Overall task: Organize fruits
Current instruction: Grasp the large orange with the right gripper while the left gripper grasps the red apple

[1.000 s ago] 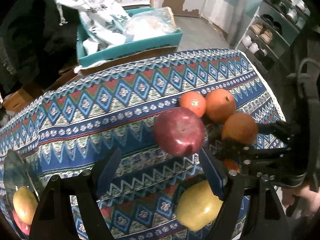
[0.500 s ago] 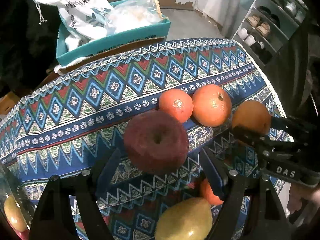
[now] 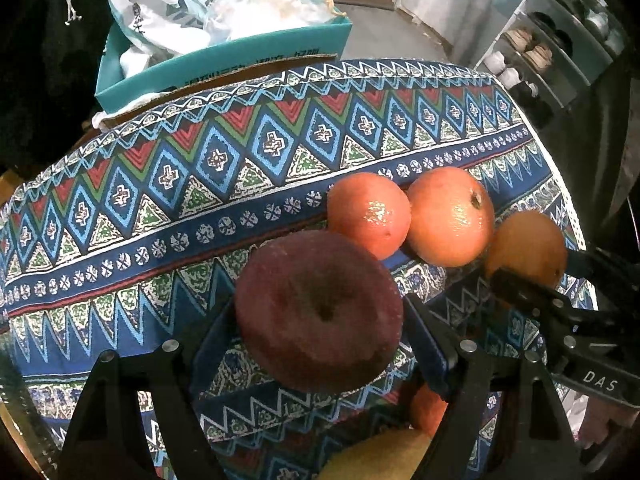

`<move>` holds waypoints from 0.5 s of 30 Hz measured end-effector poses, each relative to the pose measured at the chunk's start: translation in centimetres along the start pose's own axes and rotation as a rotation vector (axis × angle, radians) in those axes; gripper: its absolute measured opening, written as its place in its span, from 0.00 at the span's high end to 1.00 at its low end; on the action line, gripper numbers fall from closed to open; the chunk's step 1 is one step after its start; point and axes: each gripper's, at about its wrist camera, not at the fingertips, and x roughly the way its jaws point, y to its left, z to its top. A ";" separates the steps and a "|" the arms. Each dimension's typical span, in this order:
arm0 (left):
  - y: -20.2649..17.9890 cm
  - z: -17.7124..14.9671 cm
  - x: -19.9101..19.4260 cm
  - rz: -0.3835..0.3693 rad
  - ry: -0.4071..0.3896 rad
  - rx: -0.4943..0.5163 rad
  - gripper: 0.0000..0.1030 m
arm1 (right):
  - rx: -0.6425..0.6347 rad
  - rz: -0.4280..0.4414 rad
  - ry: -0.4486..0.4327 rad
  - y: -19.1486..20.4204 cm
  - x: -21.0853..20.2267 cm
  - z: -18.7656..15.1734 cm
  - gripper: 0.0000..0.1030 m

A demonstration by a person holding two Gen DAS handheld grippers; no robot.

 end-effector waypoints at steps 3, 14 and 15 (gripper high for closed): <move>0.1 0.1 0.4 -0.004 0.011 0.002 0.25 | -0.001 0.001 0.004 0.0 0.1 0.0 0.33; 0.6 -0.8 -0.4 -0.001 -0.019 0.003 0.26 | -0.014 0.002 -0.003 0.5 -0.2 0.0 0.33; 0.6 -0.9 -0.6 -0.002 -0.022 0.003 0.26 | -0.015 0.003 -0.006 0.6 -0.3 0.0 0.33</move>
